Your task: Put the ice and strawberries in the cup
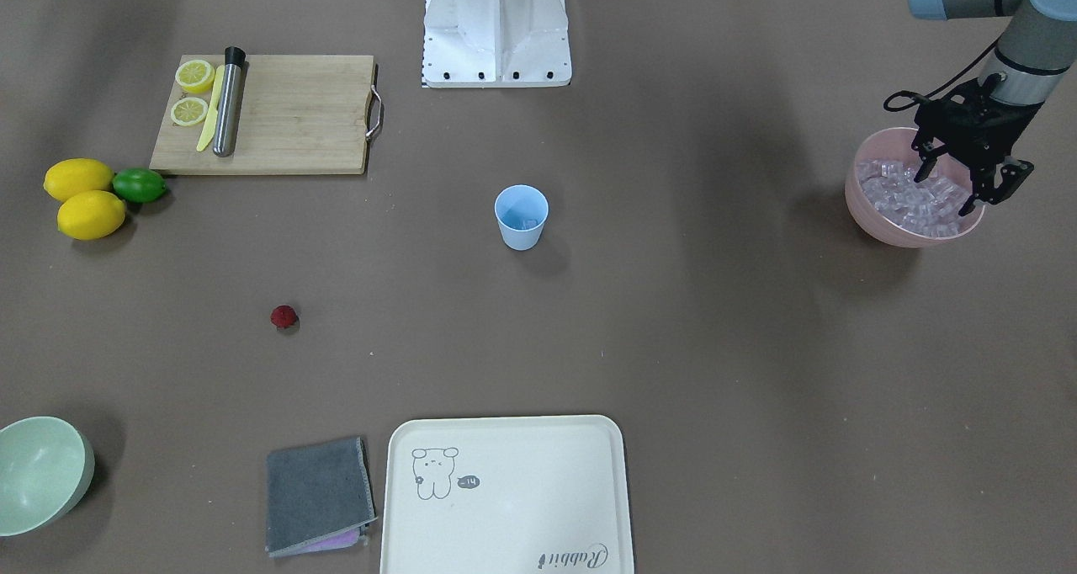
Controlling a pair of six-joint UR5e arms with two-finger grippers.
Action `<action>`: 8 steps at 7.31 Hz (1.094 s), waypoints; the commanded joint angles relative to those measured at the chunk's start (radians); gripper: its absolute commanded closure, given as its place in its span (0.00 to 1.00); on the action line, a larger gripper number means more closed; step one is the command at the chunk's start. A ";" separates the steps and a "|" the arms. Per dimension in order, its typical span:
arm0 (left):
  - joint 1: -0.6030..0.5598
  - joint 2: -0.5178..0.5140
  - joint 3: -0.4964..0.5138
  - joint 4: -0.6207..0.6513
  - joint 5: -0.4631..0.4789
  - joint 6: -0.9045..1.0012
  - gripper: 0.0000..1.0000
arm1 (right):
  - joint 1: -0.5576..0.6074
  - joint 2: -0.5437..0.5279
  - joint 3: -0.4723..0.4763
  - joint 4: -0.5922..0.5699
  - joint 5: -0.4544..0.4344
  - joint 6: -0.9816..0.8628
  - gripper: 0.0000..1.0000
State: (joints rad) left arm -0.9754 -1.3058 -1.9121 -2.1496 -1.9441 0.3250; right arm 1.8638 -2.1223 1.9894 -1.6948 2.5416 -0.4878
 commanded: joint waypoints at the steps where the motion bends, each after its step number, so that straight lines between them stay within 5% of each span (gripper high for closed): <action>1: 0.000 0.046 0.013 -0.039 0.008 0.000 0.19 | 0.000 -0.001 0.000 0.000 0.000 0.000 0.00; 8: 0.014 0.043 0.085 -0.090 -0.007 -0.014 0.22 | 0.000 -0.001 -0.012 -0.002 0.002 0.006 0.00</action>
State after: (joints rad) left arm -0.9638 -1.2611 -1.8296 -2.2398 -1.9465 0.3121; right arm 1.8638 -2.1230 1.9785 -1.6966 2.5428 -0.4832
